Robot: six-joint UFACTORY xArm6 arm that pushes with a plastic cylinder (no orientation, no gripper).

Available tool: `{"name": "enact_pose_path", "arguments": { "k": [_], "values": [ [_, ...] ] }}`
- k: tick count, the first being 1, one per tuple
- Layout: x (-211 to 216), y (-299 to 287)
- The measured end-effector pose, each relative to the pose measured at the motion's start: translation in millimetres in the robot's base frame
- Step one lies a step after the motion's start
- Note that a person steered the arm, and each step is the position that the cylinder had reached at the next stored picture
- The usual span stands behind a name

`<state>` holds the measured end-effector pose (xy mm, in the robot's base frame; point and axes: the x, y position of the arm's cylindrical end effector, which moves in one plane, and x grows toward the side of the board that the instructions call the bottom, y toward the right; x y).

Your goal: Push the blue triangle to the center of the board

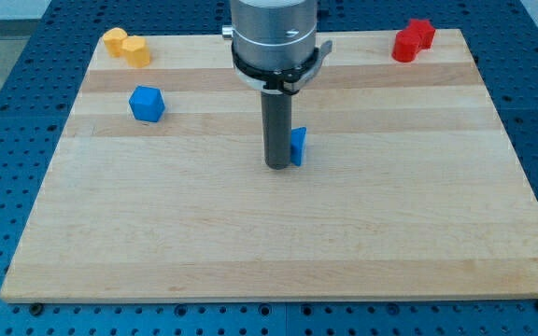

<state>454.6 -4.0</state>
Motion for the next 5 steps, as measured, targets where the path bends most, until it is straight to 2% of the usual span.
{"name": "enact_pose_path", "arguments": {
  "k": [3,4,5],
  "values": [
    [-10.0,33.9],
    [-20.1,33.4],
    [5.9,-1.6]
  ]
}}
